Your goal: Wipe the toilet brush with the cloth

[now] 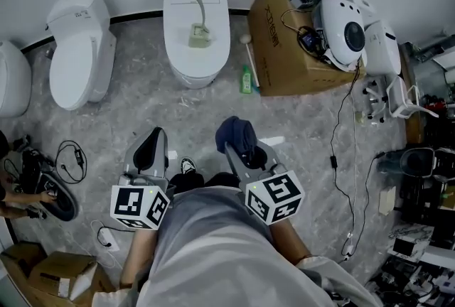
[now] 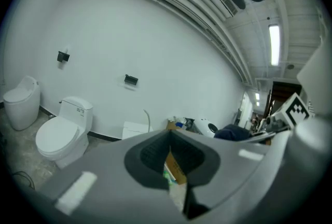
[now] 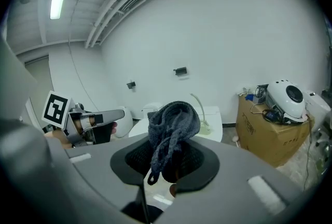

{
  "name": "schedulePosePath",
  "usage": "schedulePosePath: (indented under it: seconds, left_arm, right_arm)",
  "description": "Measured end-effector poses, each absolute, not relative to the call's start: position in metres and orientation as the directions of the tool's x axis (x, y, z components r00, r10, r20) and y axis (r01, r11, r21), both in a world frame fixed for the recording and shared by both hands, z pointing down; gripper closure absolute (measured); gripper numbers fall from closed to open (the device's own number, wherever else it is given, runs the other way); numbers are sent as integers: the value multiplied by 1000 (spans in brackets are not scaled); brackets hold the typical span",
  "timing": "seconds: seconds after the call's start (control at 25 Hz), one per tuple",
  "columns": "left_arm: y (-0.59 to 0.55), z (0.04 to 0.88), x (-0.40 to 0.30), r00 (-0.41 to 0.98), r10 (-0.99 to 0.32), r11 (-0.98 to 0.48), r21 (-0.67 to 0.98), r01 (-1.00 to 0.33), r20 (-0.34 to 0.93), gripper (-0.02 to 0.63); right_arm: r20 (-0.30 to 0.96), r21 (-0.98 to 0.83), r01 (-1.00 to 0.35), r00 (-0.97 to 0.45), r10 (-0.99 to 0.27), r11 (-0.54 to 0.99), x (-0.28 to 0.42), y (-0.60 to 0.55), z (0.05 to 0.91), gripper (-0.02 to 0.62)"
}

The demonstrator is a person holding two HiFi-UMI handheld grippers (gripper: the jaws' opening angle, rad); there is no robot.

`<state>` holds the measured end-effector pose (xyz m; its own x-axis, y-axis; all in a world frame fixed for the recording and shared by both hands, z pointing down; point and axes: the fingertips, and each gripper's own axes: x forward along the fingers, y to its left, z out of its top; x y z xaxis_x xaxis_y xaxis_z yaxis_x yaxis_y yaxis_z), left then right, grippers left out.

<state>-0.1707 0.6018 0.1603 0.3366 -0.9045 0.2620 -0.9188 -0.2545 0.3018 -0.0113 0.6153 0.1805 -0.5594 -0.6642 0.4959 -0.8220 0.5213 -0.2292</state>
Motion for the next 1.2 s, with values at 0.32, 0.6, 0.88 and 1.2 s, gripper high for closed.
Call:
schedulePosePath:
  seconds: [0.32, 0.6, 0.88, 1.2]
  left_arm:
    - [582, 167, -180, 337, -901, -236, 340, -910, 275, 606]
    - [556, 178, -173, 321, -900, -221, 325, -920, 296, 606]
    - [490, 175, -162, 320, -901, -228, 308, -924, 293, 606]
    - [403, 180, -142, 310, -889, -218, 284, -934, 337, 606]
  right_arm:
    - [511, -222, -845, -525, -680, 486, -6, 588, 184, 500]
    - [504, -230, -849, -522, -688, 476, 6, 555, 194, 500]
    - [481, -238, -834, -547, -685, 499, 11, 486, 193, 500]
    - [485, -276, -810, -583, -653, 518, 22, 396, 205, 500]
